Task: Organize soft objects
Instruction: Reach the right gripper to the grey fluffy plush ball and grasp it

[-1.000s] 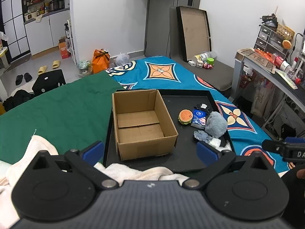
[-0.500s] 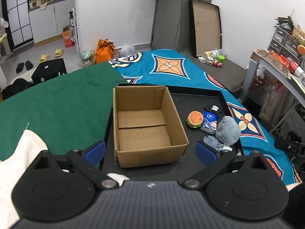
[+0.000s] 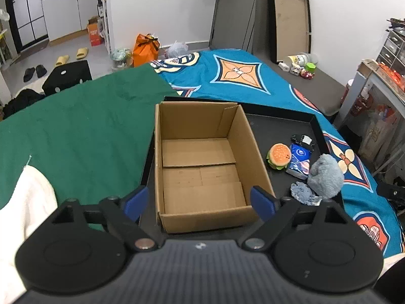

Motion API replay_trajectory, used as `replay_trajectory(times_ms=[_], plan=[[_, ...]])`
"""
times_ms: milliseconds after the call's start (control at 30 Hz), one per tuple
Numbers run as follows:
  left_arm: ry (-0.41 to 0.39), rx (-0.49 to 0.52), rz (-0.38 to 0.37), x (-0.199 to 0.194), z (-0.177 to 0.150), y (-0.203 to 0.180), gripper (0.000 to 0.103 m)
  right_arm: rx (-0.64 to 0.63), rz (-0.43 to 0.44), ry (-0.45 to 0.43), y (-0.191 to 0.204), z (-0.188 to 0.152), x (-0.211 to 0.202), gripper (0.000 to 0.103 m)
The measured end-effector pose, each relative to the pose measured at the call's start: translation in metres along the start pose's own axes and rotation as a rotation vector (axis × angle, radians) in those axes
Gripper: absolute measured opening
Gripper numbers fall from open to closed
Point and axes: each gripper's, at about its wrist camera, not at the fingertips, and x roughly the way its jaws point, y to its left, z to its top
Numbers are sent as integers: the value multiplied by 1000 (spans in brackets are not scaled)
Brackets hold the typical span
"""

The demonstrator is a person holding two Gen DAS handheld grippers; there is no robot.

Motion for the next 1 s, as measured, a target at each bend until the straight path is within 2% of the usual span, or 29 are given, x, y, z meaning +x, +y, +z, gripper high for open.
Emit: replay_trajectory(times_ms=[167,600,767,1000], plan=[[22,-24,31,18,5,9,72,15,5,36,-2,6,25,94],[114,-75,67,63,9,32,45,74,9,118,-3,12,86,94],[160,-89,77,80,9,35,29,91,-6,139,-3,14,103,94],[193,-92,81,92,2,41,18,130,-52,175,-4,13,132,93]])
